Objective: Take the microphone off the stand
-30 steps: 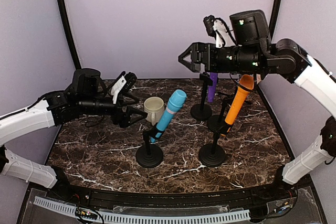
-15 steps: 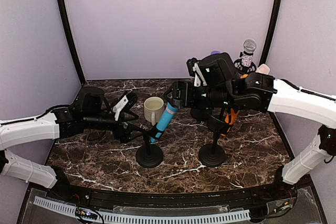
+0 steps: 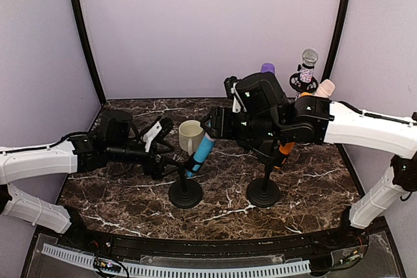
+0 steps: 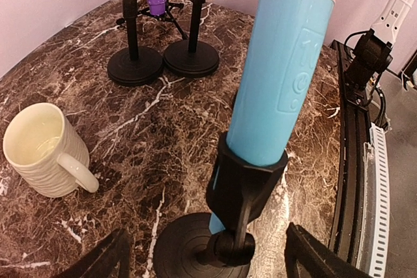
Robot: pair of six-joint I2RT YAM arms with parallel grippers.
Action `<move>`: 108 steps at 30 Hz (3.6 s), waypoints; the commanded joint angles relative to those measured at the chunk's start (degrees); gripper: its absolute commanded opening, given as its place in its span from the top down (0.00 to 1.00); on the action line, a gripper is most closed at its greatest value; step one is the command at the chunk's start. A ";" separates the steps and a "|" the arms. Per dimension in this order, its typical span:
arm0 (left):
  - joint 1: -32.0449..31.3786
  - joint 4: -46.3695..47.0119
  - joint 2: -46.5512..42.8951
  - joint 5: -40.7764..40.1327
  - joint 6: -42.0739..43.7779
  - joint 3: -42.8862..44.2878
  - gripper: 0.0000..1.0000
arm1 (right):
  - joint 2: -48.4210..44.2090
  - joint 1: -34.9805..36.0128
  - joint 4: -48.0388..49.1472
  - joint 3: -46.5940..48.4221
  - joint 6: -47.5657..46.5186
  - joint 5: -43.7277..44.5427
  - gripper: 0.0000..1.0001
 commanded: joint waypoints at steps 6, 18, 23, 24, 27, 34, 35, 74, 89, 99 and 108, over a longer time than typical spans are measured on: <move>-4.89 -3.89 3.03 -3.58 4.01 1.47 0.17 | -0.15 1.41 4.46 -2.42 -0.57 2.19 0.49; -5.14 -3.61 4.48 -4.30 5.24 1.74 0.32 | -0.61 1.43 7.77 -4.48 -2.40 0.87 0.64; -5.11 -3.00 5.26 -3.62 5.98 2.28 0.45 | -1.19 1.43 8.89 -5.76 -3.04 -0.19 0.66; -5.09 -2.79 5.46 -3.49 6.21 2.47 0.48 | -1.20 1.43 9.05 -5.88 -3.45 -0.54 0.66; -5.18 -2.66 6.53 -3.31 6.83 3.43 0.55 | -0.96 1.42 9.43 -5.89 -4.31 -1.10 0.67; -5.50 -3.34 7.90 -3.06 8.37 4.35 0.75 | -0.42 1.44 9.53 -5.12 -5.00 -0.54 0.66; -5.55 -3.75 7.87 -3.27 8.71 4.32 0.78 | -0.34 1.44 9.59 -5.19 -4.94 -0.34 0.65; -7.27 -5.84 8.40 -4.49 11.37 4.67 1.00 | -2.67 2.40 20.90 -13.57 -12.43 4.75 0.98; -8.01 -5.66 8.10 -6.51 11.44 4.60 1.00 | -5.72 0.50 24.53 -15.60 -14.31 0.12 0.99; -8.34 -5.60 8.82 -6.95 11.50 4.58 1.00 | -3.37 0.56 15.43 -10.75 -3.87 8.33 0.99; -8.65 -5.96 9.32 -7.95 12.07 4.65 1.00 | -1.96 0.59 12.23 -7.90 -1.55 11.51 0.98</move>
